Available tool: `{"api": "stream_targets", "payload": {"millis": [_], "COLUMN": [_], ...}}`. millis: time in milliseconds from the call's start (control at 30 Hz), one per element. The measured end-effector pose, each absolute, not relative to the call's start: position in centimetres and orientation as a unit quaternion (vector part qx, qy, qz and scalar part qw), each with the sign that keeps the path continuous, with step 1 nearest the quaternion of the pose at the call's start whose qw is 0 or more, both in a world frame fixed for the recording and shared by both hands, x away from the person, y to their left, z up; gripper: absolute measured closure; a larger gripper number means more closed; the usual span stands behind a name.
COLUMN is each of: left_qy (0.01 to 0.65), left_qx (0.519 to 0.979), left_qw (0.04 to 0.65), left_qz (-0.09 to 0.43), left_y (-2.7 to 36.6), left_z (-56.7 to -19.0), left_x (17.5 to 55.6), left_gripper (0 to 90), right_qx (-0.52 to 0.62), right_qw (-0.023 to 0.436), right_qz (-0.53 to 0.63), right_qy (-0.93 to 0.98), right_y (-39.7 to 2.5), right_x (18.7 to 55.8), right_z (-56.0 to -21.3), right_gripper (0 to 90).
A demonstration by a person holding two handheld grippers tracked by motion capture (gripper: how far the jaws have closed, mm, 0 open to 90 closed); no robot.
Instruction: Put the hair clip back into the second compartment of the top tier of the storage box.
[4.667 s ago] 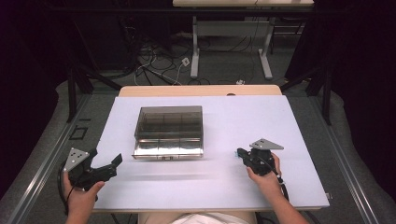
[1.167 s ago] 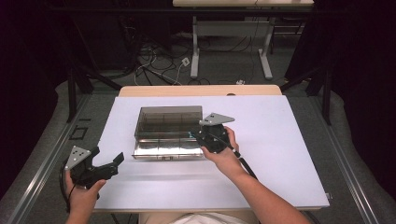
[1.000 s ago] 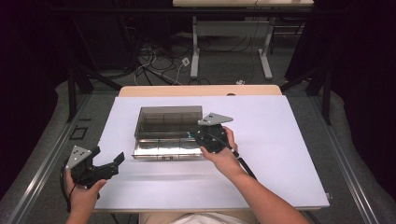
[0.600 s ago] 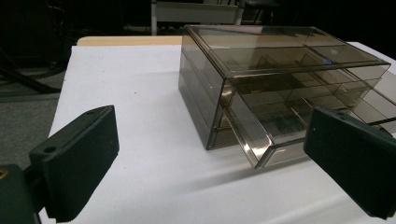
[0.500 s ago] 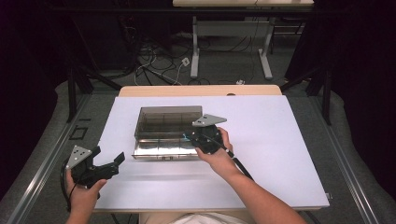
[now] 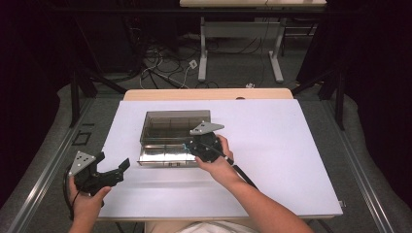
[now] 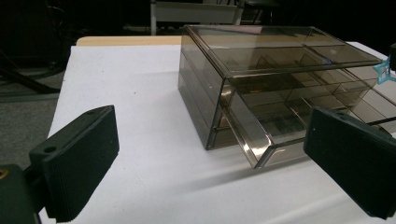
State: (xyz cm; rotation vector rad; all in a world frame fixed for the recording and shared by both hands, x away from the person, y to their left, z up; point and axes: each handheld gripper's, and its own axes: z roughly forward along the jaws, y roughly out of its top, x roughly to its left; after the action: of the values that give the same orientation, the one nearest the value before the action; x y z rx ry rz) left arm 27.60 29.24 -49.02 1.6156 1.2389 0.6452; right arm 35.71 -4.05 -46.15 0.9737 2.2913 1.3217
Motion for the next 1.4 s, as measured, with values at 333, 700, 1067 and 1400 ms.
{"api": "stream_targets", "payload": {"millis": [333, 700, 1067, 1400], "left_qy": [0.510, 0.508, 0.508, 0.508], "left_qx": [0.662, 0.663, 0.663, 0.663], "left_qw": [0.483, 0.483, 0.483, 0.483], "left_qz": [0.262, 0.263, 0.263, 0.262], "left_y": [29.2, 29.2, 29.2, 29.3], "left_z": [-49.0, -49.0, -49.0, -49.0], "left_x": [27.6, 27.6, 27.6, 27.6], "left_gripper": [3.2, 3.2, 3.2, 3.2], "right_qx": [0.339, 0.332, 0.325, 0.320], "right_qw": [0.153, 0.147, 0.143, 0.143], "right_qz": [0.456, 0.454, 0.452, 0.449], "right_qy": [0.808, 0.814, 0.818, 0.822], "right_y": [-3.0, -1.9, -0.9, -0.5], "right_x": [35.7, 35.5, 35.4, 35.4], "right_z": [-46.5, -47.0, -47.3, -47.6], "right_gripper": [88.8, 88.8, 88.7, 86.3]}}
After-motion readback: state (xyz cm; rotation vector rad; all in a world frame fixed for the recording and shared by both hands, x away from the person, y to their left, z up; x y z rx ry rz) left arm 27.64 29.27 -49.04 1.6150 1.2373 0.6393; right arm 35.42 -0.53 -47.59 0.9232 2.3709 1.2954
